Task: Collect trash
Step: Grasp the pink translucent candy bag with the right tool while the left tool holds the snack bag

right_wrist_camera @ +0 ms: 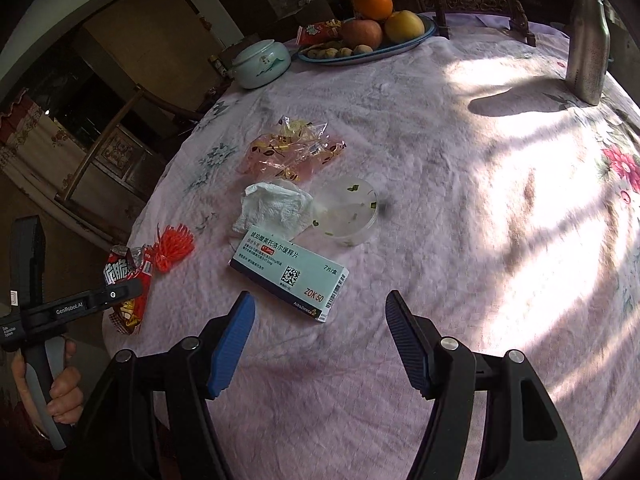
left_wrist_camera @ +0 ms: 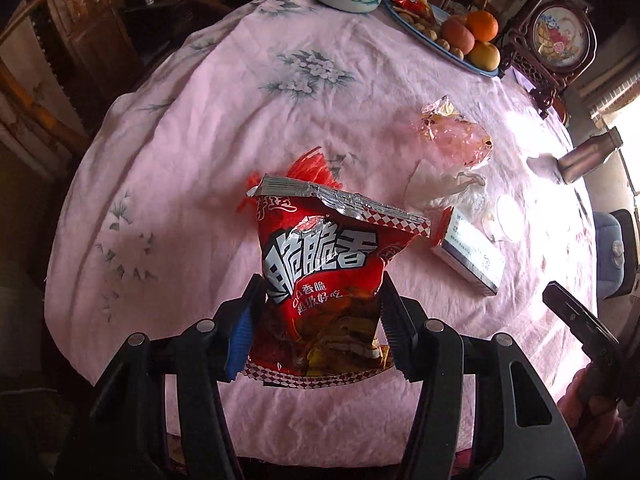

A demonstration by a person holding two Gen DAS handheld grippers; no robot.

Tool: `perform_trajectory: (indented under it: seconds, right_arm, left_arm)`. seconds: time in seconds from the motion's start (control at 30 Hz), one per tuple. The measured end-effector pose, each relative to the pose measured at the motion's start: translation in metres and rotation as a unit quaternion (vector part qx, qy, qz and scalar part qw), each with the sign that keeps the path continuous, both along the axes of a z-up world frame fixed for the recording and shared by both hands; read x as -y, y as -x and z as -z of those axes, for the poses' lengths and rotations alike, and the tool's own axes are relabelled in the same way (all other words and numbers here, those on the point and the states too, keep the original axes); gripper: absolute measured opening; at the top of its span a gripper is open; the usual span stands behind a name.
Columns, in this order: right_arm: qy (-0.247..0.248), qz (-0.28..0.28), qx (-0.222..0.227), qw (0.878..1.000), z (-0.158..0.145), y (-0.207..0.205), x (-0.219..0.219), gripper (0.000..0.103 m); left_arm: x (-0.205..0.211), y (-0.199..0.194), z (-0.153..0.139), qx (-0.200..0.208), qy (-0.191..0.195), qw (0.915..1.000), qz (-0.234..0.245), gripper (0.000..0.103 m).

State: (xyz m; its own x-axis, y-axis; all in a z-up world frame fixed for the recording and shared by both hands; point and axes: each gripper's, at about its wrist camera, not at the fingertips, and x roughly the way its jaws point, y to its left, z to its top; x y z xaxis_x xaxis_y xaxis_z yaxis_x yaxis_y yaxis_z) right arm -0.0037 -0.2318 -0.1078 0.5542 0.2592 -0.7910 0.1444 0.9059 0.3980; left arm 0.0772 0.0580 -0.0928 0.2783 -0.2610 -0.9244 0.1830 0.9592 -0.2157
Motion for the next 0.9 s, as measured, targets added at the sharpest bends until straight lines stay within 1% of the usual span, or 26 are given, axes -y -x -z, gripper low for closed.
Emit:
perform_trajectory:
  seconds: [0.13, 0.3, 0.5, 0.6, 0.67, 0.9]
  right_arm:
    - [0.001, -0.002, 0.000, 1.000, 0.000, -0.006, 0.000, 0.067]
    - [0.002, -0.005, 0.007, 1.000, -0.002, -0.012, 0.003, 0.068]
    - [0.010, -0.009, 0.009, 1.000, 0.000, -0.024, 0.009, 0.072]
    - [0.016, -0.019, 0.013, 1.000, -0.003, -0.038, 0.009, 0.073]
    - [0.024, -0.030, 0.019, 0.999, -0.008, -0.051, 0.006, 0.078]
    - [0.035, -0.077, 0.044, 0.995, -0.020, -0.107, -0.019, 0.086]
  left_arm:
    - [-0.011, 0.009, -0.003, 0.002, 0.001, 0.9999, -0.015, 0.056]
    - [-0.016, 0.016, -0.008, 0.011, -0.003, 0.9996, -0.025, 0.056]
    - [-0.021, 0.026, -0.009, 0.011, -0.014, 0.9990, -0.040, 0.056]
    - [-0.028, 0.030, -0.011, 0.014, -0.022, 0.9983, -0.053, 0.056]
    - [-0.034, 0.033, -0.012, 0.013, -0.025, 0.9974, -0.066, 0.057]
    - [-0.060, 0.047, -0.010, 0.001, -0.037, 0.9921, -0.120, 0.057]
